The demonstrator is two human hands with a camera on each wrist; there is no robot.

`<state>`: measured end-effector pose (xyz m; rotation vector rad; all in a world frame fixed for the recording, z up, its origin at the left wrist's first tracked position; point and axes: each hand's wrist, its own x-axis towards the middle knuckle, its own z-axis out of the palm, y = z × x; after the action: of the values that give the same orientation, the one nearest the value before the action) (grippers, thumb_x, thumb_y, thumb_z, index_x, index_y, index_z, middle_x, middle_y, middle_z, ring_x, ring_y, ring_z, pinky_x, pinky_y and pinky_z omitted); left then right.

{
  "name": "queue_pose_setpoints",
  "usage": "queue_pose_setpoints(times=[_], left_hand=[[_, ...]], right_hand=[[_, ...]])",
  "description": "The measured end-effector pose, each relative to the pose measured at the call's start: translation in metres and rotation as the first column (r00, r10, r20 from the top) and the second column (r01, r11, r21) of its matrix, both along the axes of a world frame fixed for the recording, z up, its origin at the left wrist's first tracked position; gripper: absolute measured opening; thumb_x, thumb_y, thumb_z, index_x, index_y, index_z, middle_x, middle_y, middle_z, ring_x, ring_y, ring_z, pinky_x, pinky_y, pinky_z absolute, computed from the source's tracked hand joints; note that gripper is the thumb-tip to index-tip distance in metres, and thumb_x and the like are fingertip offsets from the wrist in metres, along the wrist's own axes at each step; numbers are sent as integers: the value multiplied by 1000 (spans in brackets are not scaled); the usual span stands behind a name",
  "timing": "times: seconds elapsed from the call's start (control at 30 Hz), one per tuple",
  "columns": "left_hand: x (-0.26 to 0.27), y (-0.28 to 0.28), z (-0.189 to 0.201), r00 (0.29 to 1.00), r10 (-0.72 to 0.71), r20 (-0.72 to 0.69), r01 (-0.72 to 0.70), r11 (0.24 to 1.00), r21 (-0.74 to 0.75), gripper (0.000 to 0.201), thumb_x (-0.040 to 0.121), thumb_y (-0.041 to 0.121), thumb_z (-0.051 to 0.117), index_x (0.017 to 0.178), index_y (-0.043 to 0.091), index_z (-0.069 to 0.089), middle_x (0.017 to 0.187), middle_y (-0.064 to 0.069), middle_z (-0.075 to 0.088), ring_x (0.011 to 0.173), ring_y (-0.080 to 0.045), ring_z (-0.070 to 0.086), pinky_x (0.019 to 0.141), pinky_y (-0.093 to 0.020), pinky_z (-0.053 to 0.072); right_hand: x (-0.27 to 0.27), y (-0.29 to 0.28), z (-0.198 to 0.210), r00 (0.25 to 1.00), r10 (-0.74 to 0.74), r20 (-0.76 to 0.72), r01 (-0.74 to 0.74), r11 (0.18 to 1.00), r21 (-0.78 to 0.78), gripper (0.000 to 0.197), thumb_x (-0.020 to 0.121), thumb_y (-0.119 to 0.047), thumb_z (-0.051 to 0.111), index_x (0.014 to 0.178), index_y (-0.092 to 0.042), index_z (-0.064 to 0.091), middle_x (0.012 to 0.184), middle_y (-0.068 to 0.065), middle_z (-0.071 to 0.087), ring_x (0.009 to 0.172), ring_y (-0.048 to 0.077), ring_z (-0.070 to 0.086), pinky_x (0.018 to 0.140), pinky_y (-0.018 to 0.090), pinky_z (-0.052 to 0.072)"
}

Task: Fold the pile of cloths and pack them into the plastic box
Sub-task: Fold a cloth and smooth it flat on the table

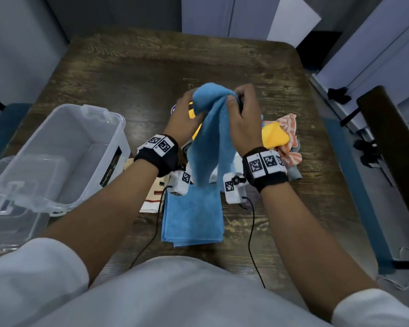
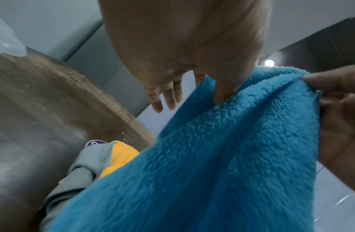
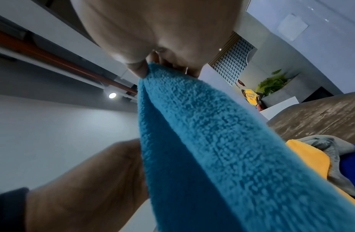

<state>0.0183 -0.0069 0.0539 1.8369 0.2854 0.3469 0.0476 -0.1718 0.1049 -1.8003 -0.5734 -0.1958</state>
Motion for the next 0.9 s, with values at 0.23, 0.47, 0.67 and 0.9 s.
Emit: queue_pose_setpoints(times=[0.23, 0.47, 0.67, 0.9], left_hand=[[-23, -12, 13, 997, 33, 70, -34, 999, 7, 24, 92, 13, 50, 107, 22, 66, 99, 4, 70, 94, -10, 64, 88, -32, 54], [-37, -2, 27, 992, -121, 38, 113, 981, 158, 13, 88, 14, 62, 86, 1, 64, 76, -1, 56, 70, -5, 49, 67, -24, 41], [-43, 0, 39, 957, -258, -131, 289, 871, 397, 28, 81, 30, 72, 76, 4, 63, 73, -19, 60, 63, -12, 50, 60, -35, 40], [-46, 4, 58, 948, -243, -207, 317, 788, 528, 18, 82, 28, 77, 74, 18, 64, 71, 3, 62, 61, -5, 52, 56, -21, 40]], right_hand=[[-21, -15, -6, 998, 54, -44, -56, 998, -34, 10, 97, -7, 50, 88, -5, 47, 71, -9, 37, 61, 1, 33, 59, 21, 31], [-27, -36, -26, 949, 208, -238, -251, 954, -165, 33, 107, -41, 42, 81, -19, 45, 73, -7, 39, 69, 12, 39, 68, 37, 36], [-15, -40, -15, 882, 350, -315, -444, 841, -310, 59, 99, -13, 60, 144, -43, 38, 152, -5, 39, 132, 6, 39, 99, 9, 34], [-8, -35, -15, 862, 421, -283, -506, 745, -434, 21, 95, -18, 66, 116, -16, 65, 122, -6, 62, 112, 7, 54, 94, 16, 41]])
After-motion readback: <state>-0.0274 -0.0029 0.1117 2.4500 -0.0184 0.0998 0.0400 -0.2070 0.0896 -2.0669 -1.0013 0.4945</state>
